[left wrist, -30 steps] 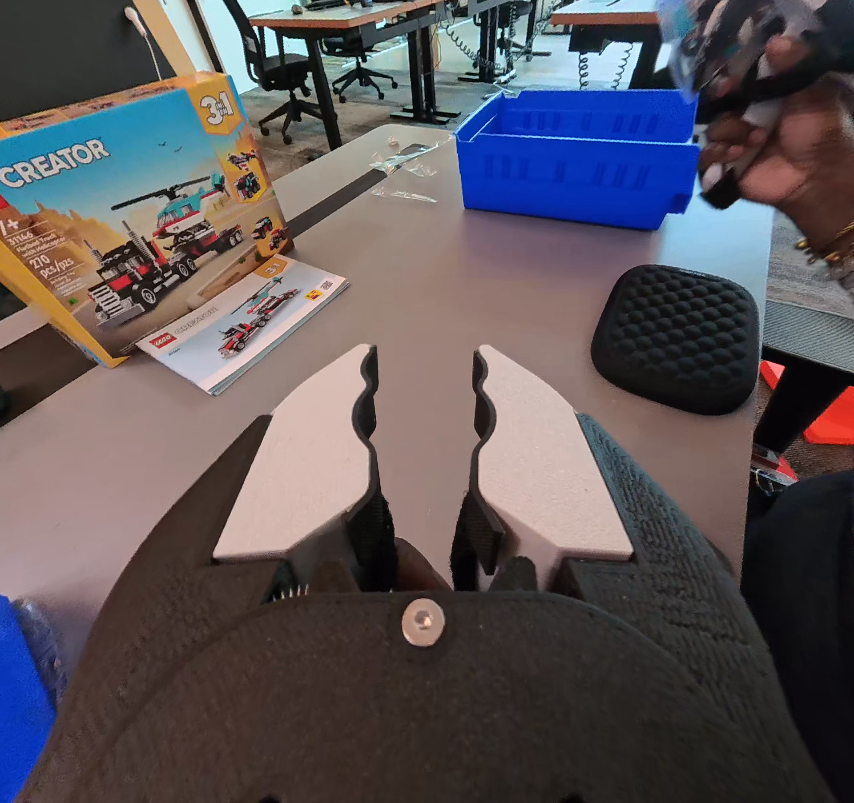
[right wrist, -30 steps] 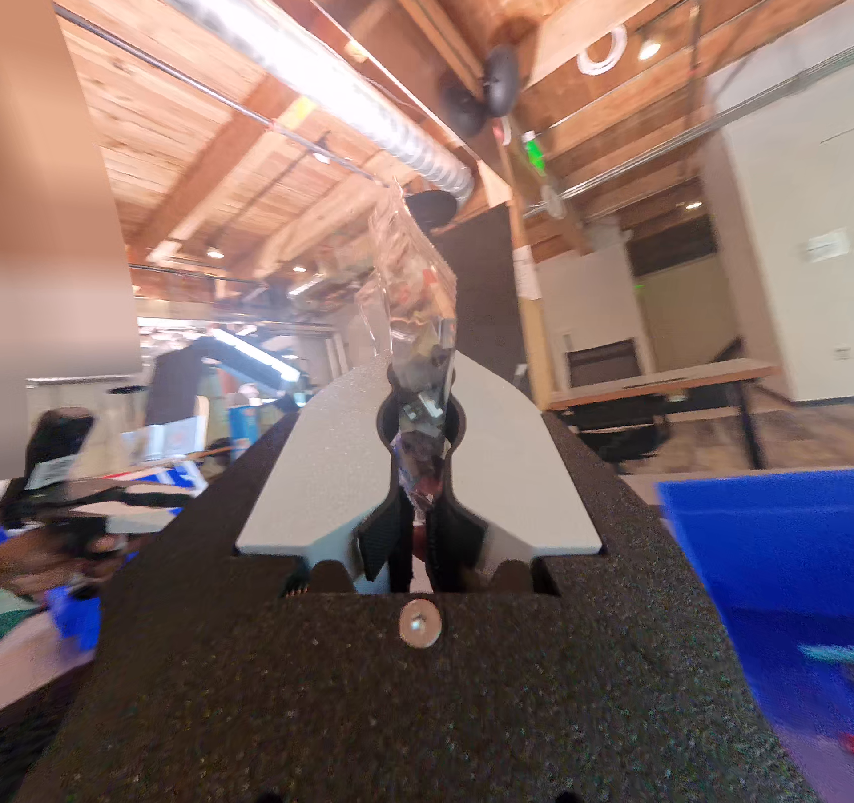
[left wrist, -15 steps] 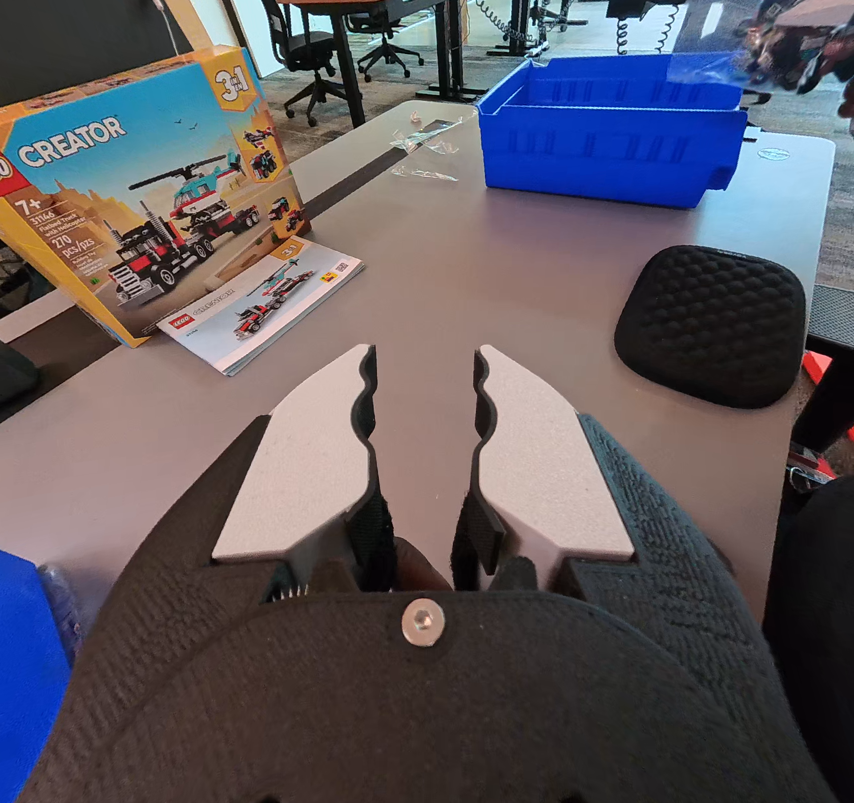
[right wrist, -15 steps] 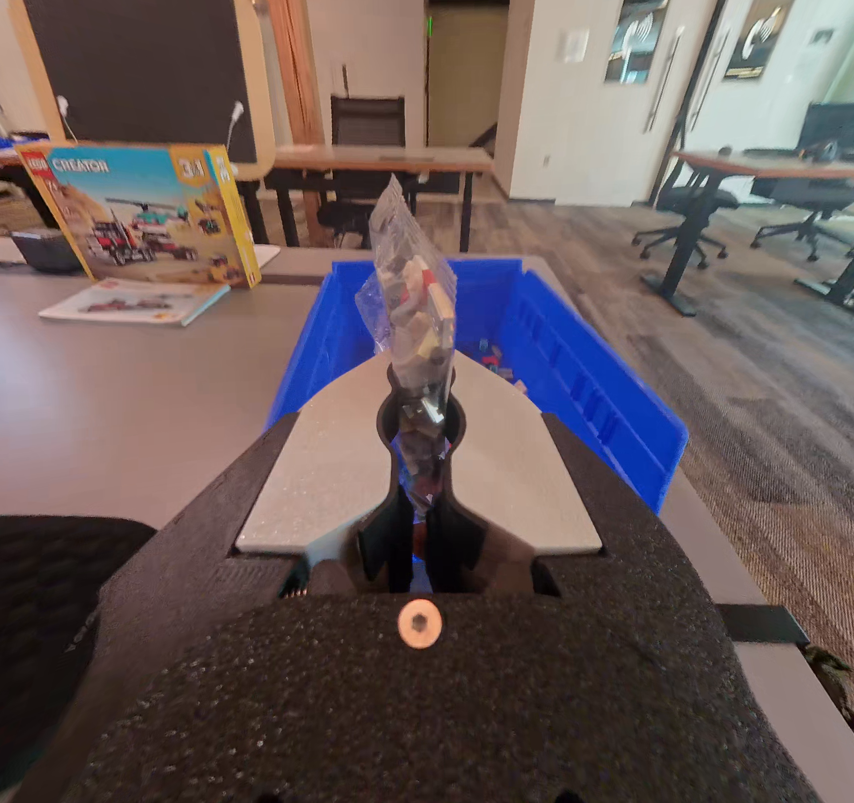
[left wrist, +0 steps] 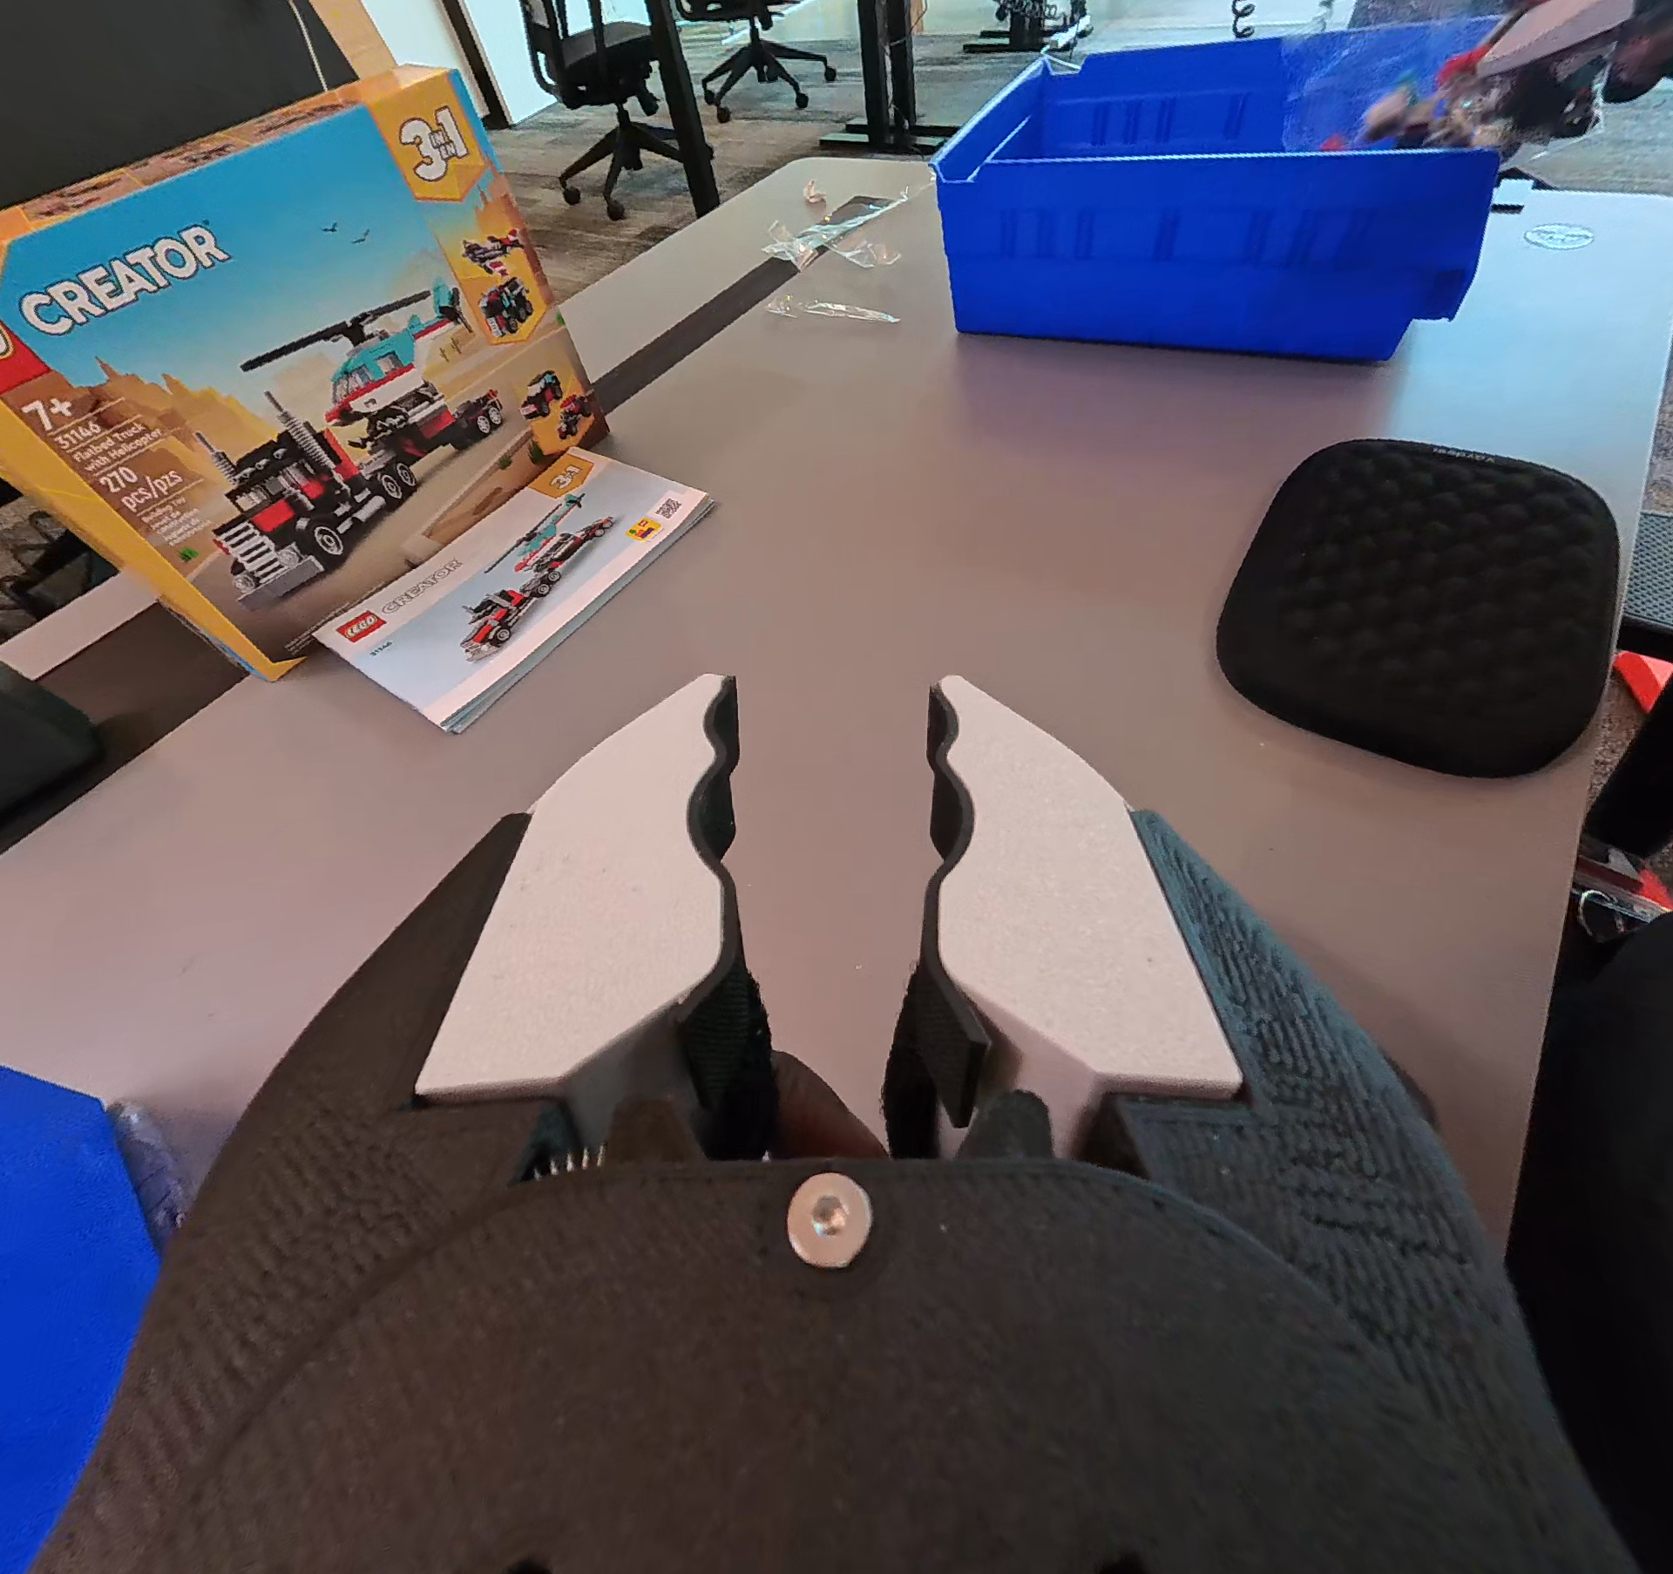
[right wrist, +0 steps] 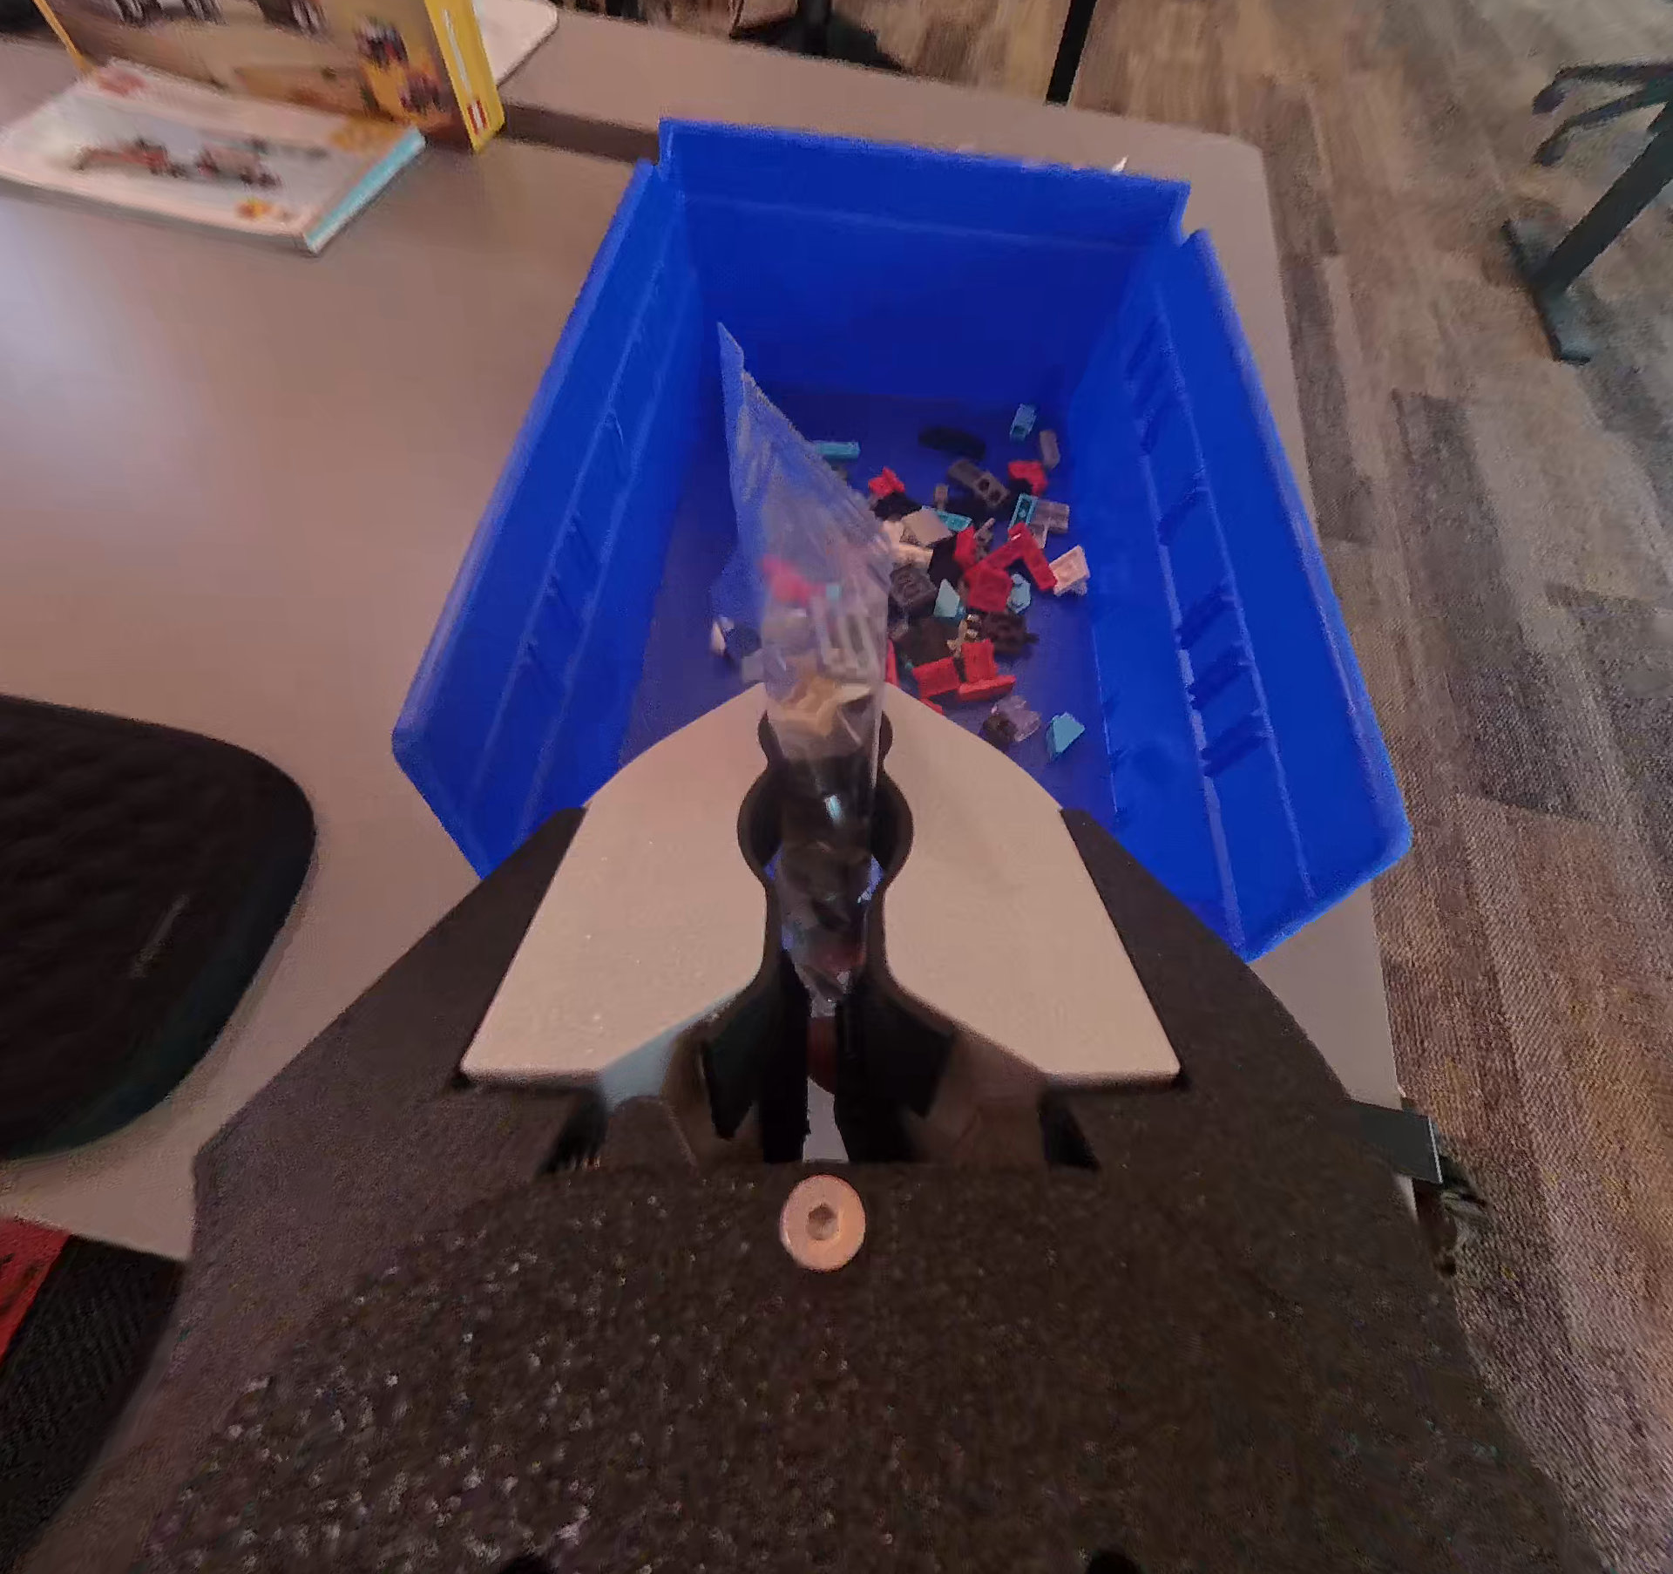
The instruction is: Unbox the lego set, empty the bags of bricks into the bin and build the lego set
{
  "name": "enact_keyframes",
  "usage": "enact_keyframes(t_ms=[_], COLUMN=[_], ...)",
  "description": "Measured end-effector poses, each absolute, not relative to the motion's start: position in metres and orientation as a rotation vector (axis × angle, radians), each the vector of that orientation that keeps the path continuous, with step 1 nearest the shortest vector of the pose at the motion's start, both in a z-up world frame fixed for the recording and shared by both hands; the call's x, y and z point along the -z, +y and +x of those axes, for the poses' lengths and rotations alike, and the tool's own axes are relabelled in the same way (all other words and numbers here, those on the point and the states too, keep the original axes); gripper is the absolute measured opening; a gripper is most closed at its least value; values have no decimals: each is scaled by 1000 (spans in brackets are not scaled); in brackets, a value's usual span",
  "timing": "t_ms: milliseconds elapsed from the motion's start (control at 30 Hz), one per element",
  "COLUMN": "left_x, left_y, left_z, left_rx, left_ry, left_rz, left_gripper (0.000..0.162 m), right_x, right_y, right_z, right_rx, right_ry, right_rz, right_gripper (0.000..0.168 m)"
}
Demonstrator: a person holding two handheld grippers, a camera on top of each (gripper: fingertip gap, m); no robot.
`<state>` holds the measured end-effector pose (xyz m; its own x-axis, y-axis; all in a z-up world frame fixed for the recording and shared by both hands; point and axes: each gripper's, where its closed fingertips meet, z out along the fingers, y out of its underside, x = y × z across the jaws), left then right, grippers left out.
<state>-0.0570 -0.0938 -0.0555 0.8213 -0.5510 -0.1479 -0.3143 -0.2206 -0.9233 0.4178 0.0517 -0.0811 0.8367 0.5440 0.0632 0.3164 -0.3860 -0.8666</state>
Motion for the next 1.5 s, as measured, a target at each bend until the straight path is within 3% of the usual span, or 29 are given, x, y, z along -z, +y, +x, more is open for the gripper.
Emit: enact_keyframes(t_ms=[400, 533, 1033, 1500], left_x=[58, 60, 68, 85], left_y=[-95, -92, -107, -111], left_z=[-58, -59, -67, -74], left_rx=[236, 236, 201, 213], left_ry=[669, 668, 667, 679], left_rz=[-1832, -1840, -1895, -1962], left_gripper=[40, 40, 40, 40], right_x=[95, 99, 61, 65], right_y=[56, 59, 84, 78], right_z=[410, 409, 417, 419], right_rx=[-292, -277, 111, 132], right_ry=[-774, -810, -1021, -1009], right_rz=[-2184, -2162, -2183, -2325], right_gripper=[18, 3, 1, 1])
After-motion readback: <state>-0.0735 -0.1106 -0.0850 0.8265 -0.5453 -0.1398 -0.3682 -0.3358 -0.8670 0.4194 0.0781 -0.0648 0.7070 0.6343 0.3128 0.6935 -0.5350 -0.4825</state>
